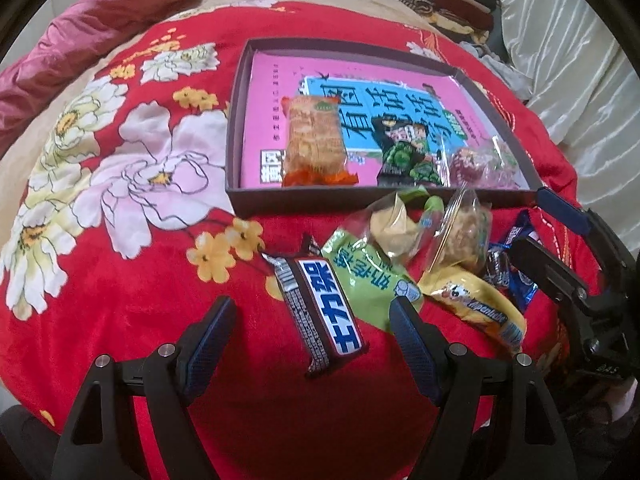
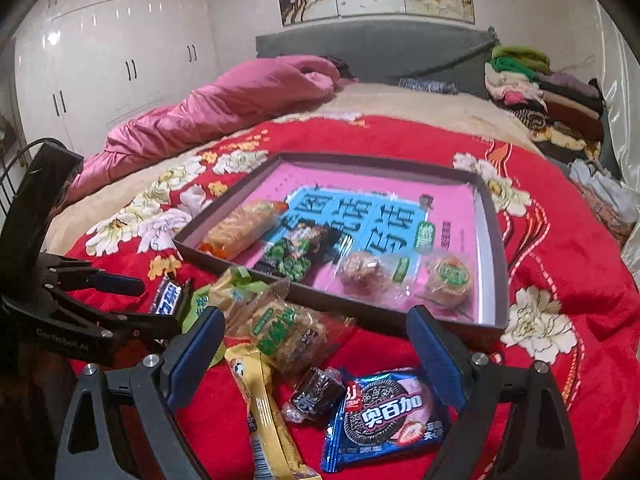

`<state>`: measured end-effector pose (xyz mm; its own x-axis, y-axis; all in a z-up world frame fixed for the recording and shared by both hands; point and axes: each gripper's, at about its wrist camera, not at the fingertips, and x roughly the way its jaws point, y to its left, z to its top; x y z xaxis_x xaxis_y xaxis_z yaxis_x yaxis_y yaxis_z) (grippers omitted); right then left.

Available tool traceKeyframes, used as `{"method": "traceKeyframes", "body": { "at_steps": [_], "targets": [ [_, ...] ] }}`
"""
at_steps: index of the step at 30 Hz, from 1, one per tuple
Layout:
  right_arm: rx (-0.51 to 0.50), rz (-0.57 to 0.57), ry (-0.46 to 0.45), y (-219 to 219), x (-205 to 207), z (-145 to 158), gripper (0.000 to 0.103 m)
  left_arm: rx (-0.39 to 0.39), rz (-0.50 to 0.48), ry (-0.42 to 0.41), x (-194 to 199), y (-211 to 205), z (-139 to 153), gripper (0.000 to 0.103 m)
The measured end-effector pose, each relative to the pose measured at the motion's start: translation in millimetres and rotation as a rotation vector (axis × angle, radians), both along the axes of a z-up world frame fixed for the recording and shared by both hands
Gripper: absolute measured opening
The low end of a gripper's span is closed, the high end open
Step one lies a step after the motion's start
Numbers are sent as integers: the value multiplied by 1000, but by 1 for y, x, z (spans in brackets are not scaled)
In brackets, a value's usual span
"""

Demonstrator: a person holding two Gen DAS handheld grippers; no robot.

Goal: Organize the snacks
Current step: 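Withdraw both tools from the tray toward the remaining snack pile, then grasp the Snickers bar with the left tool while the right tool grasps the green-printed bread bag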

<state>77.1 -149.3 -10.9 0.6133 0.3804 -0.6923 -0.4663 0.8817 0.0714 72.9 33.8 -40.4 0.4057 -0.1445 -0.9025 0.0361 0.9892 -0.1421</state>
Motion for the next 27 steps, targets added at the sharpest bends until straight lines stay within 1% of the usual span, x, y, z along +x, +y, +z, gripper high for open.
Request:
{"method": "traceKeyframes", "body": {
  "at_steps": [6,12,19,22,24,26,27],
  "targets": [
    [-11,18,43,8,7,-13,92,2,0,8,0,-1,-7,80],
    [-57,40,75,19,12,-27,92,4,-1,11,1,-1,-12,80],
    [-72,66,92,32,18,-38,92,19,14,17,4,-1,-20,80],
    [-63,71,97,33,19,-40,92,-8,26,13,4,4,-21,80],
    [-65,76,96,34,19,-41,91,-21,33,11,4,5,-22,80],
    [-60,85,97,35,19,-41,86,-16,31,9,4,4,-22,80],
    [-60,85,98,35,19,-41,86,-16,31,7,3,4,-22,80]
  ]
}}
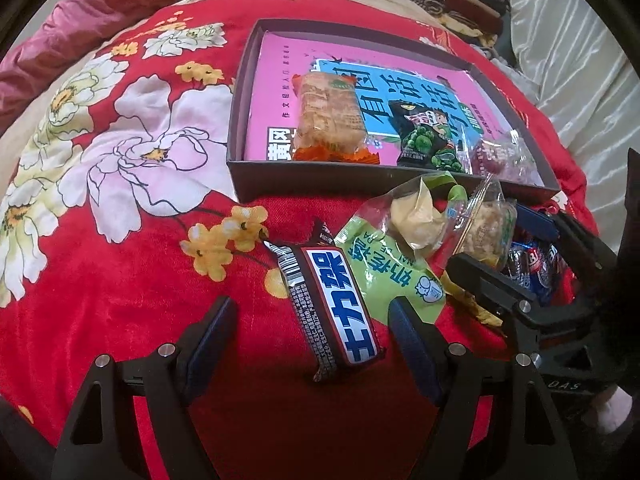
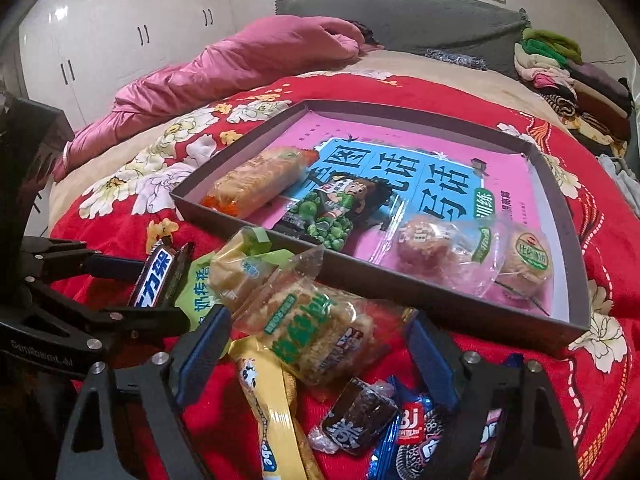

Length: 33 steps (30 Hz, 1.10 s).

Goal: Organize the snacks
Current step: 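Grasp the Snickers bar with the left tool while the right tool grasps the green-printed bread bag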

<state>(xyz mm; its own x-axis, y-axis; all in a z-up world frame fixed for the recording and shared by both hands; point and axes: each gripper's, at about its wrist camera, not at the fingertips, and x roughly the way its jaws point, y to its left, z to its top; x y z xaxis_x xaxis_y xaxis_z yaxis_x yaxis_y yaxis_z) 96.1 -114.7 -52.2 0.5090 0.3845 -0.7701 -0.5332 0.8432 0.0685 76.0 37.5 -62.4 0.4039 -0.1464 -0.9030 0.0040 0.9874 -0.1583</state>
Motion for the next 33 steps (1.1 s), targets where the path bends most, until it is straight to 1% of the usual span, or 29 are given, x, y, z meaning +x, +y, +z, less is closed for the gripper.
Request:
{"method": "traceKeyframes", "body": {
  "at_steps": [2,4,6,8,10,12,14,16,18,21,24,25,26,28,30,31,33],
  "targets": [
    [7,0,1,-1,0,1,81,-3,1,-1,0,0,0,80],
    [22,-3,8,-4,1,2,78,-7,9,-2,-1,2,0,77],
    [36,-1,11,-7,1,4,73,-2,18,0,-2,4,0,69],
    [37,-1,11,-8,1,5,68,-6,24,3,-2,6,0,65],
    [44,1,14,-9,0,6,64,-4,26,4,-3,7,0,59],
    [52,3,14,-11,-2,9,62,-5,28,7,-3,7,1,42],
    [58,9,11,-12,-4,12,59,-21,25,11,-3,8,1,31],
    [71,20,11,-13,-6,14,58,-33,26,13,-3,9,2,31],
    [97,35,39,-14,-6,13,58,-37,27,15,-4,9,2,31],
    [111,30,61,-13,-2,10,59,-35,29,15,-4,9,1,31],
    [127,22,92,-11,3,3,64,-28,27,13,-4,7,1,31],
    [122,24,90,-10,4,2,65,-26,26,13,-5,7,1,31],
    [111,30,89,-6,5,0,70,-23,23,13,-4,6,1,31],
    [67,50,76,2,3,-4,71,-24,25,13,-4,5,1,31],
    [19,70,46,9,1,-5,69,-23,25,9,-3,5,0,31],
    [0,80,33,11,0,-5,63,-18,18,5,-3,4,-1,31],
    [-12,93,14,12,-4,-3,57,-15,11,7,-2,3,-2,31]
  ]
}}
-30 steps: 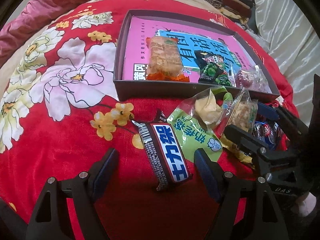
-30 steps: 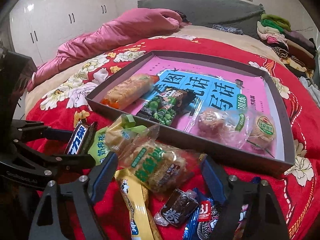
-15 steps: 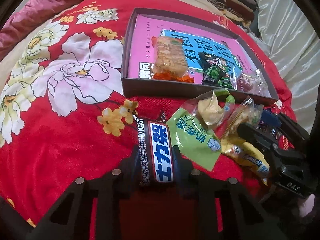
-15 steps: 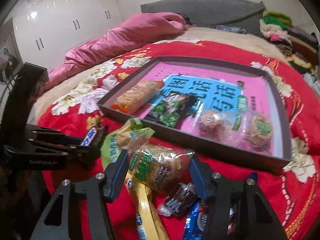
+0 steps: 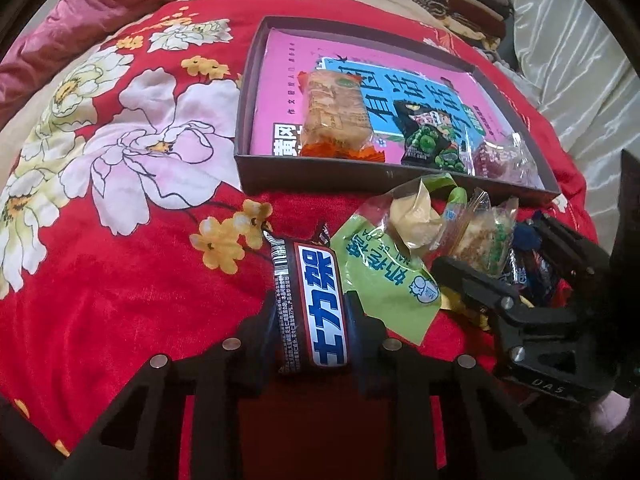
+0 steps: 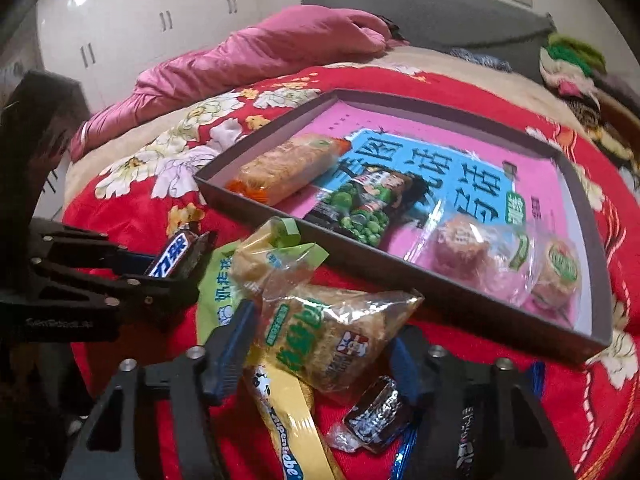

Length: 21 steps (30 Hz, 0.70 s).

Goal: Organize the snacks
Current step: 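Grasp the Snickers bar with the left tool while the right tool grasps the green-printed bread bag, then carry the Snickers bar with the left tool while the right tool carries the bread bag over the tray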

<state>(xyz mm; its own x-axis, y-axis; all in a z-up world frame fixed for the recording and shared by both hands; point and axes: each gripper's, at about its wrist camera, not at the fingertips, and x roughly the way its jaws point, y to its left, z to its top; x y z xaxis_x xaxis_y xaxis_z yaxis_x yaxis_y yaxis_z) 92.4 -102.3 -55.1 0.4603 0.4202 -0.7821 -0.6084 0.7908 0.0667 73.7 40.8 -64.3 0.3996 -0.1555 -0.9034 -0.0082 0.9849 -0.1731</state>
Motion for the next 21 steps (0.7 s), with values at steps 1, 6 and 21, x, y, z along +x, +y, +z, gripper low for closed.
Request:
{"method": "traceKeyframes", "body": {
  "at_steps": [1,6,21],
  "targets": [
    [3,-3,-5,-2,-1,2,53,-9,3,-2,0,1,1,31],
    [49,-15,-21,-14,-7,16,50,-43,12,-19,-1,7,8,29],
    [172,-122,-78,-51,-5,46,50,-91,2,-80,-4,8,36,29]
  ]
}}
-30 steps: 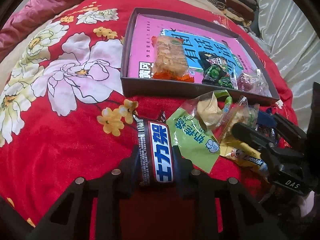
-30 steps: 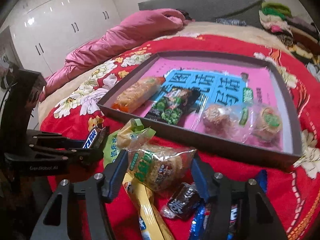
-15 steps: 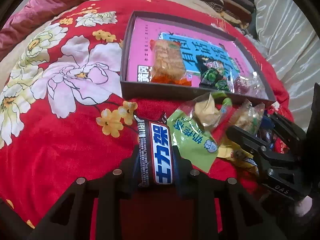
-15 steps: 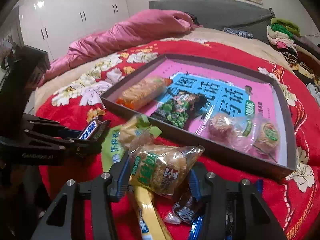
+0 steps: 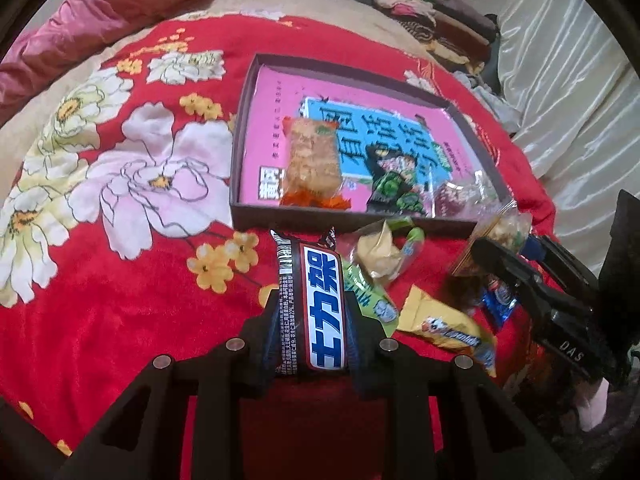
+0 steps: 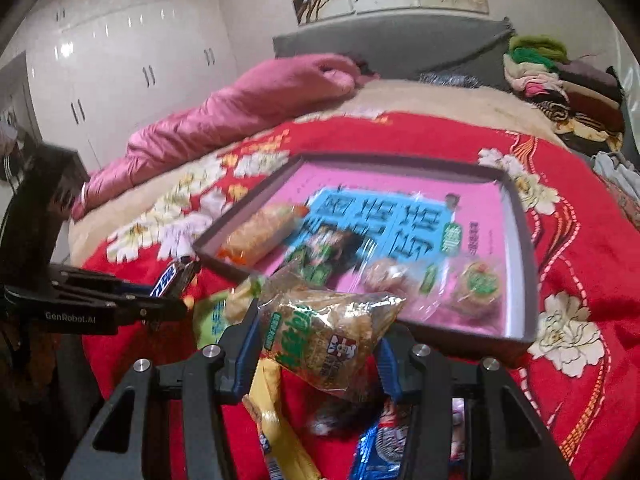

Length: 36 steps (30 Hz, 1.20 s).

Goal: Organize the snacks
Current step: 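Carry the Snickers bar with the left tool while the right tool carries the bread bag over the tray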

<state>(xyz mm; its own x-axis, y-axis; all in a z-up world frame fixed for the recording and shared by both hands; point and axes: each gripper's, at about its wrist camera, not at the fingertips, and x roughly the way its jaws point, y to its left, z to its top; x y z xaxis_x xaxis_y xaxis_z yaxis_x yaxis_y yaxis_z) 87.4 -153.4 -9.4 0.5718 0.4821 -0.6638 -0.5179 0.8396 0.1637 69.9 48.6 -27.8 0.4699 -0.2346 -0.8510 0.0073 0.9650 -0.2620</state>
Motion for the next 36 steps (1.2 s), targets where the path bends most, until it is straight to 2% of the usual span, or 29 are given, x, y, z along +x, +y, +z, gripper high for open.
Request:
{"method": "traceKeyframes", "body": {
  "at_steps": [8,11,24,36],
  "targets": [
    [135,-54,-51,-25,5,20,50,-6,8,-63,0,3,22,29],
    [157,-73,-71,-32,6,25,50,-5,7,-81,0,2,28,29],
    [200,-150,-126,-55,16,38,50,-11,-1,-144,15,-10,55,29],
    [219,-213,-159,-76,21,46,50,-14,-28,-170,33,-28,66,29]
  ]
}}
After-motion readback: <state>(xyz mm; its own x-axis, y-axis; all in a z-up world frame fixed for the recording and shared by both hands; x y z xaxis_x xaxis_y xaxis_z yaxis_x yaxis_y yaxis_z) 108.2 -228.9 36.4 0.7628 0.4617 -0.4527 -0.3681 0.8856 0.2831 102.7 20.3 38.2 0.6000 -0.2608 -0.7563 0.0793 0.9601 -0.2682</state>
